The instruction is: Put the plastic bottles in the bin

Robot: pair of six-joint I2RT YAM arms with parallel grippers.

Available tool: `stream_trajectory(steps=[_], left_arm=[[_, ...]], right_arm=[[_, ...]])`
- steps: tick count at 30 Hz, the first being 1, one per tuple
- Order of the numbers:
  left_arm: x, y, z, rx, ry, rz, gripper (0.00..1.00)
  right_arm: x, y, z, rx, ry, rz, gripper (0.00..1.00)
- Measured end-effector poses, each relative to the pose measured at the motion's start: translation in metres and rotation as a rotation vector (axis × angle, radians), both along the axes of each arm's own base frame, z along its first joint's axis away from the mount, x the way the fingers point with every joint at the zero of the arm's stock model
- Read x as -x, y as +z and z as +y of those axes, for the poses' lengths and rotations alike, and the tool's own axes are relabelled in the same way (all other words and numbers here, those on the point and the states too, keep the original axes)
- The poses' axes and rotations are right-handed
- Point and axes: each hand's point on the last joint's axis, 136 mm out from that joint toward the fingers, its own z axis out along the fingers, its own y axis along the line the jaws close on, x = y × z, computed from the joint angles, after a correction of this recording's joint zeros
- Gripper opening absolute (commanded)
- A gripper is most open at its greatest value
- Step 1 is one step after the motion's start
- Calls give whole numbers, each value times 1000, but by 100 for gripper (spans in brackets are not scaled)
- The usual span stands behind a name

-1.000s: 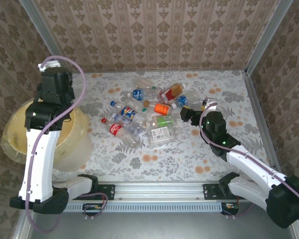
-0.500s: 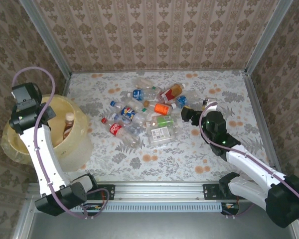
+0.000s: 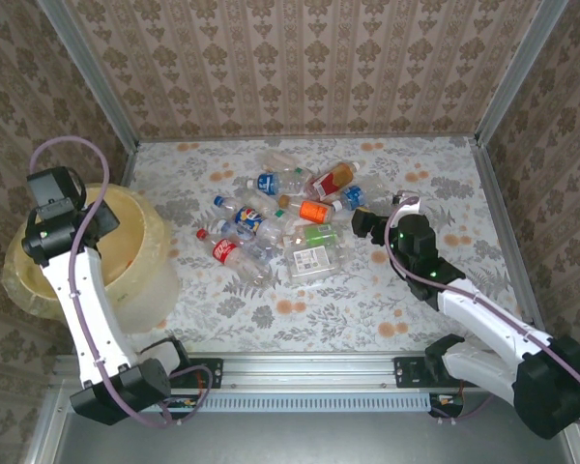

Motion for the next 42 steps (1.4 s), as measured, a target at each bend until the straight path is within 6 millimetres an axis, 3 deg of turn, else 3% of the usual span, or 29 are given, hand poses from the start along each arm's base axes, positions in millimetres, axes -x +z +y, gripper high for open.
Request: stream_trajectory(steps=[8, 15, 24, 28, 33, 42], left_arm=[[-9, 31, -34, 21, -118, -140, 67], [-20, 58, -79, 47, -288, -248, 80], [-37, 74, -139, 96, -510, -325, 99], [-49, 72, -158, 117, -570, -323, 100], [-57, 68, -167, 123, -598, -323, 100], [-63, 66, -169, 127, -607, -342, 100]], right_arm=[[-3, -24, -2, 5, -10, 77, 100], [-4, -37, 8, 1, 40, 119, 100], [-3, -48, 60, 21, 333, 195, 100], [0, -48, 86, 70, 474, 212, 100], [8, -54, 113, 101, 626, 244, 100], [17, -87, 163, 219, 845, 373, 100]])
